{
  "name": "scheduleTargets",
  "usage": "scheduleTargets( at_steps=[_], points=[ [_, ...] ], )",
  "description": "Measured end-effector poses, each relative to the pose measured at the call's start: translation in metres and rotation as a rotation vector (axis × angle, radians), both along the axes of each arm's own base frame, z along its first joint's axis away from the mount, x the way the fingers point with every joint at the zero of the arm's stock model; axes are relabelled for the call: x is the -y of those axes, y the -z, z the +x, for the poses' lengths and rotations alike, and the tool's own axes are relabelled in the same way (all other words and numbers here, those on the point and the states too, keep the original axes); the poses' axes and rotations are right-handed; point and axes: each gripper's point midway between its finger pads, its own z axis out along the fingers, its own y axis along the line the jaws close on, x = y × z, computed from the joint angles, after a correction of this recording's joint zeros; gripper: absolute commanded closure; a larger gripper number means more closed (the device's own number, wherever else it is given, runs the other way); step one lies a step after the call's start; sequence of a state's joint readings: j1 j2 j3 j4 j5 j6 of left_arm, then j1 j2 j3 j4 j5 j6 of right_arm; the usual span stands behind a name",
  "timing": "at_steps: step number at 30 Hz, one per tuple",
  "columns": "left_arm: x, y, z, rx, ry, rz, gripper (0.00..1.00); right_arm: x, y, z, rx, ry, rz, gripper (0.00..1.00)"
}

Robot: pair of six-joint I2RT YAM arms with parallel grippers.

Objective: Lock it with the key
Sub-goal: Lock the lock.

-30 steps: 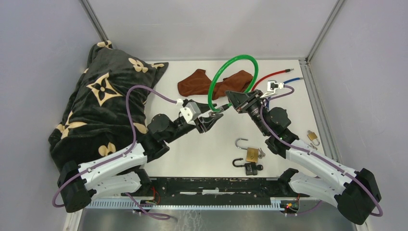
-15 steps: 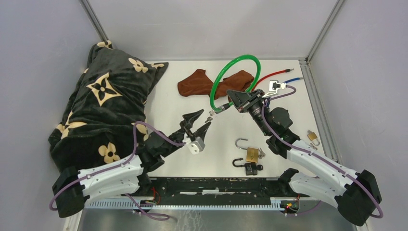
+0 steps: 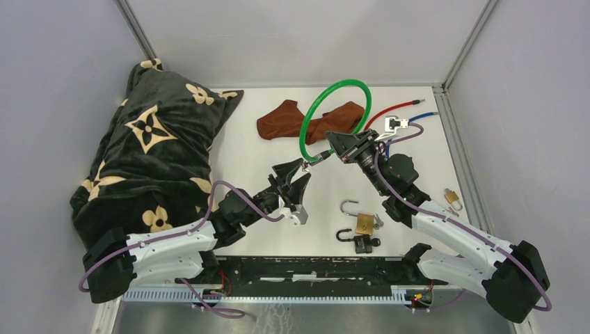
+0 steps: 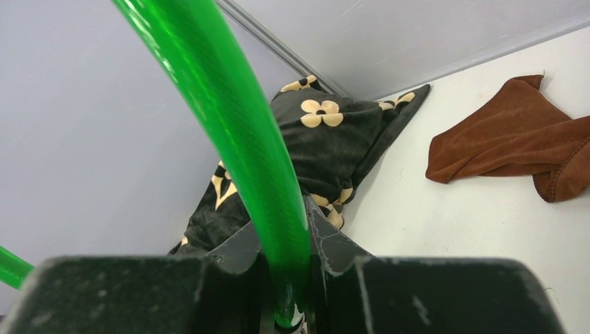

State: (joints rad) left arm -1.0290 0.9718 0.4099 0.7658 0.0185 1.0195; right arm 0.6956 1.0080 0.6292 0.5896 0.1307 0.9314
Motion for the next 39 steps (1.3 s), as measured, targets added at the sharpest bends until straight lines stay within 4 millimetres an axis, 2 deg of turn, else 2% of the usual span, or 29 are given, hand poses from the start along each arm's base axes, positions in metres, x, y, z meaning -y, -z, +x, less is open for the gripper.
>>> scheduleTargets(
  at_steps=[4, 9, 16, 18, 21, 22, 27, 31, 35, 39],
  points=[
    [0.007, 0.005, 0.003, -0.014, 0.003, 0.021, 0.48, 0.000, 0.000, 0.000, 0.001, 0.001, 0.000, 1.00],
    [0.008, 0.000, 0.007, -0.010, -0.015, 0.016, 0.64, 0.000, 0.000, 0.000, 0.001, 0.000, 0.000, 1.00],
    [0.007, -0.001, 0.014, -0.020, -0.044, 0.039, 0.67, 0.000, -0.003, -0.001, 0.009, -0.004, 0.005, 1.00],
    [0.006, 0.004, 0.016, -0.030, -0.053, 0.053, 0.75, 0.000, -0.004, -0.001, 0.012, -0.005, 0.007, 1.00],
    [0.005, 0.007, 0.017, -0.037, -0.060, 0.063, 0.96, 0.000, -0.005, -0.001, 0.016, -0.009, 0.009, 1.00],
    [0.004, 0.007, 0.018, -0.040, -0.066, 0.062, 0.98, 0.000, -0.005, -0.002, 0.017, -0.011, 0.009, 1.00],
    [0.003, 0.006, 0.019, -0.075, -0.070, 0.050, 0.98, 0.000, -0.005, -0.002, 0.018, -0.012, 0.009, 1.00],
    [0.006, 0.002, 0.014, -0.168, -0.029, 0.010, 0.98, 0.000, -0.009, -0.002, 0.028, -0.014, 0.018, 1.00],
    [0.012, 0.000, 0.006, -0.364, 0.054, -0.045, 0.98, 0.000, -0.013, -0.004, 0.044, -0.022, 0.026, 1.00],
    [0.015, -0.002, -0.003, -0.639, 0.170, -0.125, 0.98, -0.001, -0.018, -0.006, 0.063, -0.033, 0.033, 1.00]
  ],
)
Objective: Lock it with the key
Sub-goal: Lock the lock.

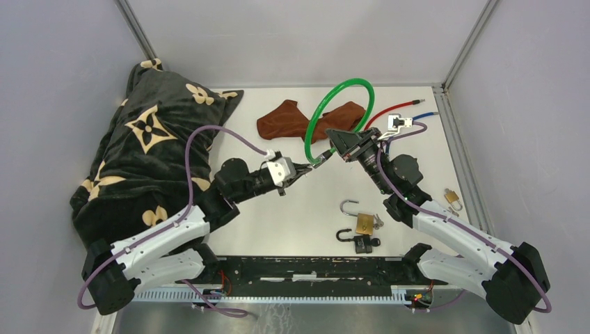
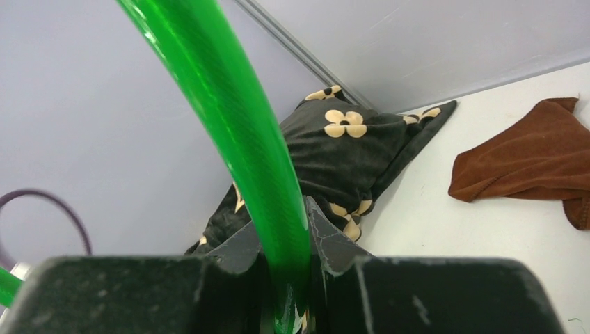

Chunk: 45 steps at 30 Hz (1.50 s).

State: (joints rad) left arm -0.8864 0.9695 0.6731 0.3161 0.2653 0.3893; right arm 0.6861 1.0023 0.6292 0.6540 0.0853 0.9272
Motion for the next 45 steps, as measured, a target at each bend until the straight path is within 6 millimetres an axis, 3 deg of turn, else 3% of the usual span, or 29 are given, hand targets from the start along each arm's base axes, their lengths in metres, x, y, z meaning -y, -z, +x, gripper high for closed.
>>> scheduleTargets(
  at_steps=[7, 16, 21, 25, 27, 31, 38, 41, 45],
  points=[
    [0.002, 0.001, -0.013, -0.424, 0.094, -0.167, 0.98, -0.005, -0.004, -0.004, 0.020, -0.034, 0.004, 1.00],
    [0.013, 0.004, -0.026, -0.700, 0.138, -0.254, 0.98, -0.006, -0.003, -0.005, 0.021, -0.042, 0.003, 1.00],
    [0.014, 0.001, -0.027, -0.716, 0.147, -0.268, 0.98, -0.005, -0.006, -0.005, 0.027, -0.042, 0.009, 1.00],
    [0.013, 0.000, -0.027, -0.712, 0.146, -0.270, 0.58, -0.005, -0.007, -0.006, 0.031, -0.042, 0.012, 1.00],
    [0.012, -0.002, -0.028, -0.701, 0.149, -0.272, 0.48, -0.006, -0.006, -0.006, 0.031, -0.047, 0.011, 1.00],
    [0.005, -0.006, -0.031, -0.665, 0.150, -0.281, 0.37, -0.006, -0.006, -0.006, 0.031, -0.046, 0.007, 1.00],
    [-0.012, -0.006, -0.029, -0.540, 0.122, -0.260, 0.28, -0.006, -0.002, -0.005, 0.023, -0.043, -0.009, 1.00],
    [-0.014, -0.018, -0.025, -0.454, 0.120, -0.268, 0.27, -0.006, -0.001, -0.005, 0.020, -0.043, -0.011, 1.00],
    [-0.013, -0.048, -0.018, -0.349, 0.126, -0.326, 0.29, -0.008, 0.003, -0.003, 0.013, -0.044, -0.016, 1.00]
  ],
)
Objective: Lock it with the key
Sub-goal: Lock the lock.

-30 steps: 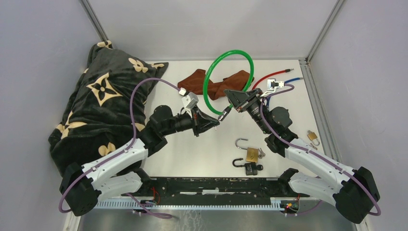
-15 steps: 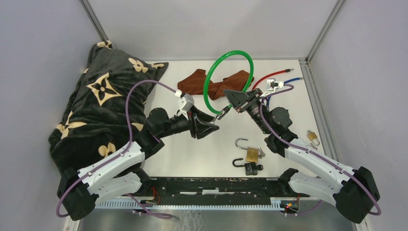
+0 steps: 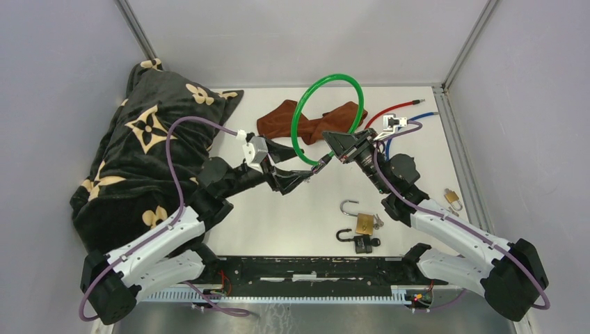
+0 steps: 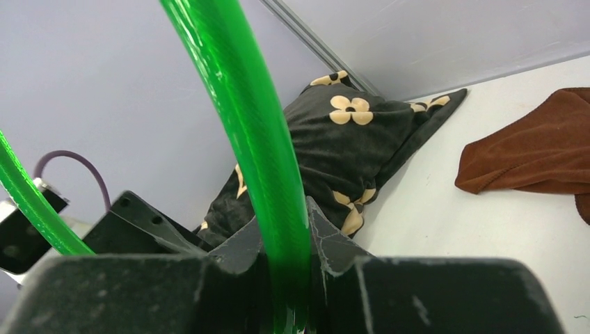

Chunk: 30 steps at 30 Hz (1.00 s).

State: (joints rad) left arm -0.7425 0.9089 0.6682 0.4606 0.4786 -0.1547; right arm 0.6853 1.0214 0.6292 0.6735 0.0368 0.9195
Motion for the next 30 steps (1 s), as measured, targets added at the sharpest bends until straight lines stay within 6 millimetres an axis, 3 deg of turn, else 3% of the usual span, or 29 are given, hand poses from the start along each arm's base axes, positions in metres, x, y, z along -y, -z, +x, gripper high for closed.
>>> scheduleTargets(
  at_steps=[4, 7, 9, 16, 30],
  points=[
    [0.006, -0.018, 0.008, 0.042, -0.017, -0.055, 0.46, -0.002, 0.004, 0.001, -0.008, -0.003, -0.008, 1.00],
    [0.014, -0.016, 0.007, 0.035, -0.005, -0.065, 0.81, -0.002, 0.004, 0.001, -0.007, -0.003, -0.008, 1.00],
    [0.017, -0.017, 0.005, 0.034, 0.003, -0.073, 0.96, -0.002, 0.004, 0.001, -0.008, -0.003, -0.008, 1.00],
    [0.015, -0.026, 0.009, 0.030, -0.028, -0.086, 0.98, 0.000, 0.002, 0.003, 0.000, 0.008, -0.006, 1.00],
    [0.010, -0.022, 0.010, 0.001, -0.055, -0.064, 0.98, 0.000, 0.010, 0.004, -0.005, 0.009, -0.041, 1.00]
  ],
)
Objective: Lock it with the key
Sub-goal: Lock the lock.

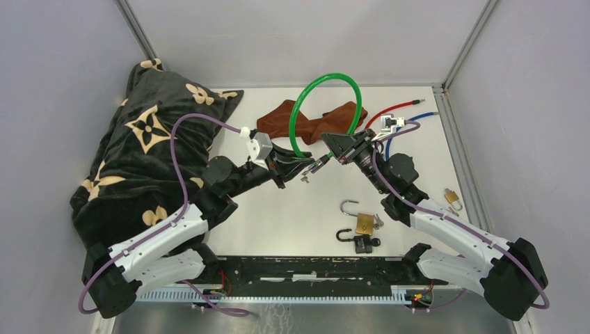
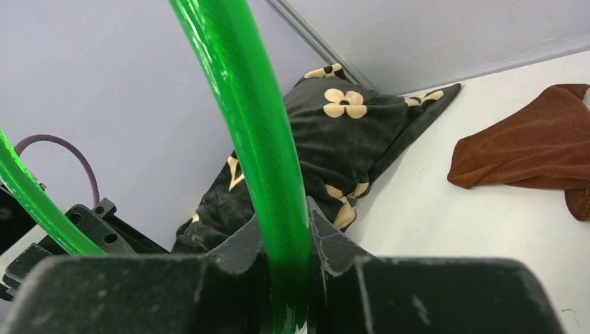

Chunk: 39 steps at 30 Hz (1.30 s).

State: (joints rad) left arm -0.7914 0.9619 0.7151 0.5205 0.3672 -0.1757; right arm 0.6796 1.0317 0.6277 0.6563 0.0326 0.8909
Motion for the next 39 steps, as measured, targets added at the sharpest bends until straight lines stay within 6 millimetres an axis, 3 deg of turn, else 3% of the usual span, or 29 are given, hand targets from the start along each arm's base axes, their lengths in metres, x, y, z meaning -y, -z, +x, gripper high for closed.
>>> scheduleTargets(
  at_steps=[3, 6, 8, 11, 16, 21, 30, 39],
  points=[
    [-0.001, 0.000, -0.001, -0.001, 0.000, 0.001, 0.96, -0.001, 0.000, -0.001, 0.002, -0.006, -0.004, 1.00],
    [-0.002, 0.001, -0.001, -0.004, -0.003, 0.003, 0.62, -0.002, 0.000, -0.002, 0.002, -0.013, -0.005, 1.00],
    [-0.004, 0.003, 0.000, -0.006, -0.014, 0.003, 0.45, -0.003, 0.002, -0.002, 0.002, -0.020, -0.009, 1.00],
    [-0.015, 0.008, 0.000, 0.004, -0.053, -0.006, 0.35, -0.002, 0.013, 0.006, -0.022, -0.006, -0.037, 1.00],
    [-0.025, 0.049, -0.004, -0.023, -0.074, 0.040, 0.34, -0.004, 0.028, 0.011, -0.060, -0.010, -0.069, 1.00],
    [-0.023, 0.091, -0.007, -0.068, -0.057, 0.100, 0.36, -0.006, 0.029, 0.008, -0.062, -0.029, -0.067, 1.00],
    [-0.013, 0.098, -0.005, -0.035, -0.038, 0.081, 0.39, -0.014, 0.034, 0.006, -0.073, -0.059, -0.069, 1.00],
    [-0.008, 0.106, -0.007, -0.045, -0.040, 0.083, 0.52, -0.016, 0.034, 0.005, -0.070, -0.070, -0.069, 1.00]
  ],
)
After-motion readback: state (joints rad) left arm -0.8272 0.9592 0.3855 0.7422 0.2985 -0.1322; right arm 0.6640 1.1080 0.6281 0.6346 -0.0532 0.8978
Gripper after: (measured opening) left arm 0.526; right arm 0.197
